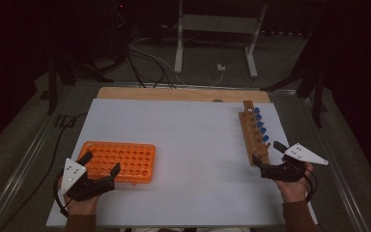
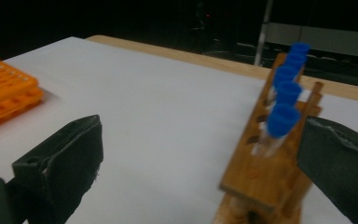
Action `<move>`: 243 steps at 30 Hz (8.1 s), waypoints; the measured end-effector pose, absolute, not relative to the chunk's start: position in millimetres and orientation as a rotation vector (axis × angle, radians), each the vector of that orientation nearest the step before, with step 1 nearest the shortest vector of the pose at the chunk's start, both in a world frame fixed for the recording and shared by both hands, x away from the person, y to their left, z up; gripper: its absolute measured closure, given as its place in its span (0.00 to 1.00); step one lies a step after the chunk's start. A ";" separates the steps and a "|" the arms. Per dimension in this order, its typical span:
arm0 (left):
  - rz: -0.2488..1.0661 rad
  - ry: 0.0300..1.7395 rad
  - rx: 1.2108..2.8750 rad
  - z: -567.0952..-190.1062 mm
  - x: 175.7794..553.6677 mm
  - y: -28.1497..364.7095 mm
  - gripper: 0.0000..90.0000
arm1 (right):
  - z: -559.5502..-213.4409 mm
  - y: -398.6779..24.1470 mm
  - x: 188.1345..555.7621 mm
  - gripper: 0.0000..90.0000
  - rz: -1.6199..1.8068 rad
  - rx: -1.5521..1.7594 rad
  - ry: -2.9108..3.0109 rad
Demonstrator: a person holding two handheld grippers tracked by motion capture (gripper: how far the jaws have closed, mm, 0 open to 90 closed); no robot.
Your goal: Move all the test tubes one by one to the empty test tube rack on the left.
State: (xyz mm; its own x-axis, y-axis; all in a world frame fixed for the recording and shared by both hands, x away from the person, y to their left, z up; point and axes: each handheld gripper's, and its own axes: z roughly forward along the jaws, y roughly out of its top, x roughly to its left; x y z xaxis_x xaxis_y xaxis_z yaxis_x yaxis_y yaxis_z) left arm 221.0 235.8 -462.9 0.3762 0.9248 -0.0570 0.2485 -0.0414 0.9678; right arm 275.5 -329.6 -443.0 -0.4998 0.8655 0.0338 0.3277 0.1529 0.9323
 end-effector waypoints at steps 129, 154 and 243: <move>0.562 0.849 1.738 -443.7 288.4 118.6 0.03 | -395.4 -224.5 322.2 0.86 1.408 0.972 2.166; 0.452 0.682 1.834 -435.4 308.0 38.9 0.29 | -399.5 -179.0 324.0 0.86 1.473 0.898 2.279; 0.463 1.095 1.983 -482.0 331.4 156.2 0.86 | -419.0 -265.8 295.8 0.10 1.494 1.018 2.120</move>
